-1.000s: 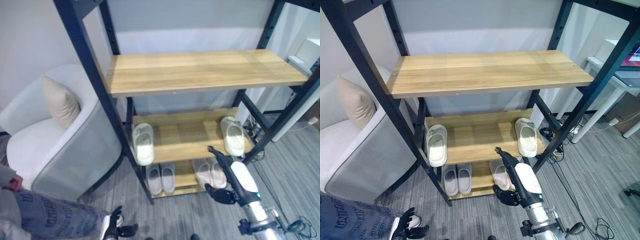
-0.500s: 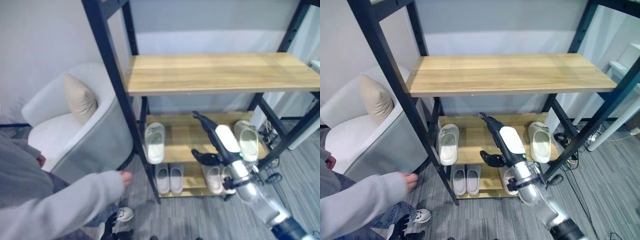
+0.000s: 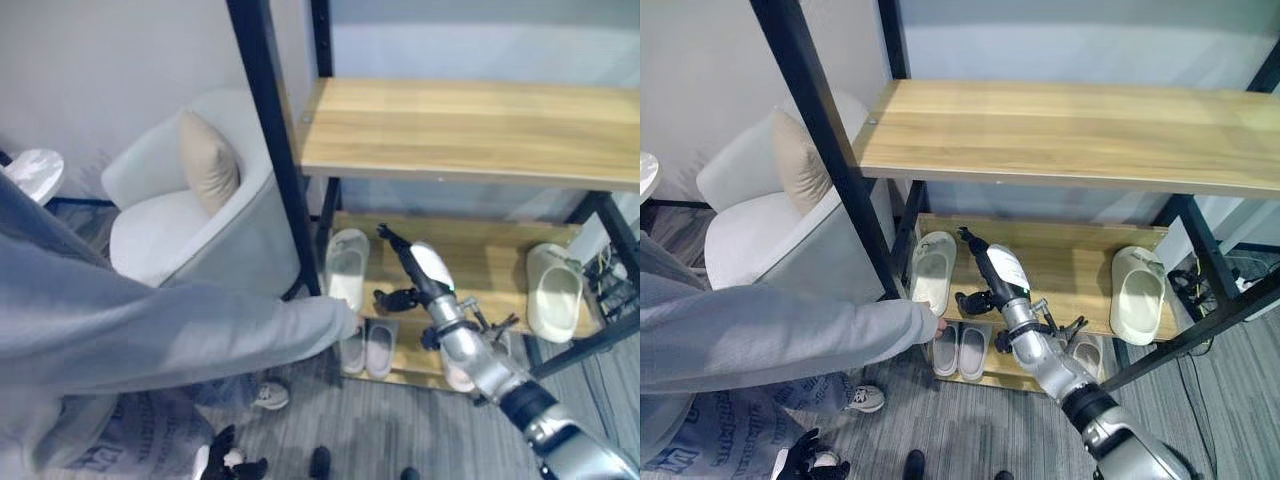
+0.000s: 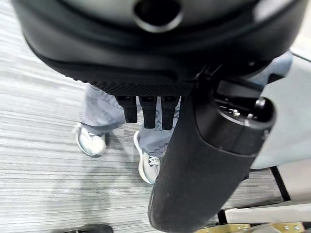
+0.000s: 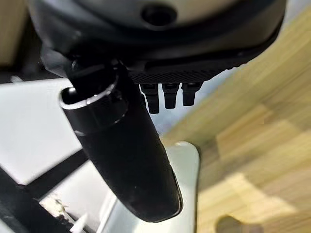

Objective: Arrange the slippers neatly on the shoe rack.

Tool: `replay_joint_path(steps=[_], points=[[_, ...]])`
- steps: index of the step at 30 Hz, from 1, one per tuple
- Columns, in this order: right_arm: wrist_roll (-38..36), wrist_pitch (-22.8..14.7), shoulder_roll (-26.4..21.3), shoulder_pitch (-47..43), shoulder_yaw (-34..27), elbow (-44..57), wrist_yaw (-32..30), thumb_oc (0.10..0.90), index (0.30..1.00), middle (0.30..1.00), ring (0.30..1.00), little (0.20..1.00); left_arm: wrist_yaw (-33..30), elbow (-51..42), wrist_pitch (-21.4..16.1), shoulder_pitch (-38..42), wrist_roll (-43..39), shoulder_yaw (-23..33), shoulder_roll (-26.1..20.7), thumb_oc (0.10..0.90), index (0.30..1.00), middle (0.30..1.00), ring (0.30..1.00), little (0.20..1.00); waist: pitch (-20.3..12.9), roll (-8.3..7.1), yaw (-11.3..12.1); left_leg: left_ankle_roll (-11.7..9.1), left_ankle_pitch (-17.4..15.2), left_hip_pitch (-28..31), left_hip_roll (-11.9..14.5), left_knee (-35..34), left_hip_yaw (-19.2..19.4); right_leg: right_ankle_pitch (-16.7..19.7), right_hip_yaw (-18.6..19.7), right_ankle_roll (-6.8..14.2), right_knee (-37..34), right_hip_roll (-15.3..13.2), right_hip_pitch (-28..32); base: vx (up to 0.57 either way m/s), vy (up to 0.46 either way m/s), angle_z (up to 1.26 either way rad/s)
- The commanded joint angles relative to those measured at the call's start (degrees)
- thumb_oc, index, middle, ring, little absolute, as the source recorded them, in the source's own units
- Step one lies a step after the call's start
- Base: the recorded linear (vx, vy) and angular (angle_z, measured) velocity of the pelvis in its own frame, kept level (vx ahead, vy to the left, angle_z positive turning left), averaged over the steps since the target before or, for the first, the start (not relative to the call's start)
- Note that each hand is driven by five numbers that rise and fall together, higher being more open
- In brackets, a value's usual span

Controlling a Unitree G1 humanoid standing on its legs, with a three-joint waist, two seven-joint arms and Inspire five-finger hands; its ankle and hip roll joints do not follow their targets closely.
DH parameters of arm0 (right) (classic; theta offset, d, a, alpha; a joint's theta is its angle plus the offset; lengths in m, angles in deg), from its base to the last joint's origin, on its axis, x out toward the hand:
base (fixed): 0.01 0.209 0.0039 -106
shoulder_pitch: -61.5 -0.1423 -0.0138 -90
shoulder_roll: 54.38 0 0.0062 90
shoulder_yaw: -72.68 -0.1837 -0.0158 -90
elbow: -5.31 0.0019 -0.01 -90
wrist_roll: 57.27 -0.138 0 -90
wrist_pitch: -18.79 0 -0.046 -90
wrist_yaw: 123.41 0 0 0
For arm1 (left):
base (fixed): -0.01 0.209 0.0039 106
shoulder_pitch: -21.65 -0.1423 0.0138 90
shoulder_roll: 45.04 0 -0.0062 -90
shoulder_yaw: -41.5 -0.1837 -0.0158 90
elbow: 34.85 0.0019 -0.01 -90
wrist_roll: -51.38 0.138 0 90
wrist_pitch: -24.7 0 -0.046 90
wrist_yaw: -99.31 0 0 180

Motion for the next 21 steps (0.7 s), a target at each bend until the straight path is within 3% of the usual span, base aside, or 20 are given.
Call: replay_joint_path(steps=[1,13,21], points=[[-2.2,-3.4,-0.1,-10.4,0.6,0.1,-2.3,0.8,0.9,0.9,0.9,0.9,-0.7,0.4,-3.6,5.2,-2.3,-2.6,-4.6,0.8,0.9,0.9,0.9,0.9,-0.4,-0.76,1.1,-1.3,-1.0,-1.1,-1.9,-0.4,0.0,-4.3,1.5,2.6,0.4,-1.3,0.2,0.0,0.0,0.0],[0.8,-1.8,-1.5,-20.0,5.6,-6.8,-1.9,0.8,0.9,0.9,0.9,0.9,0.1,-0.2,-4.0,4.8,-2.3,-5.2,-4.4,0.8,0.9,0.9,0.9,0.9,0.8,0.58,2.7,-1.9,0.6,-5.0,-1.8,-0.4,-0.8,-3.5,1.6,2.2,0.4,-1.0,-3.2,-0.01,-0.002,0.0],[2.6,-1.6,-1.5,-20.6,5.1,-2.0,-2.3,0.8,0.9,0.9,0.9,0.9,-0.3,-0.5,-3.4,4.7,-2.2,-4.3,-4.3,0.8,0.9,0.9,0.9,0.9,1.0,0.76,1.8,-1.9,0.3,-4.2,-1.4,-0.4,-0.6,-3.7,1.7,2.1,0.4,-0.9,-2.5,0.0,0.0,0.0]])
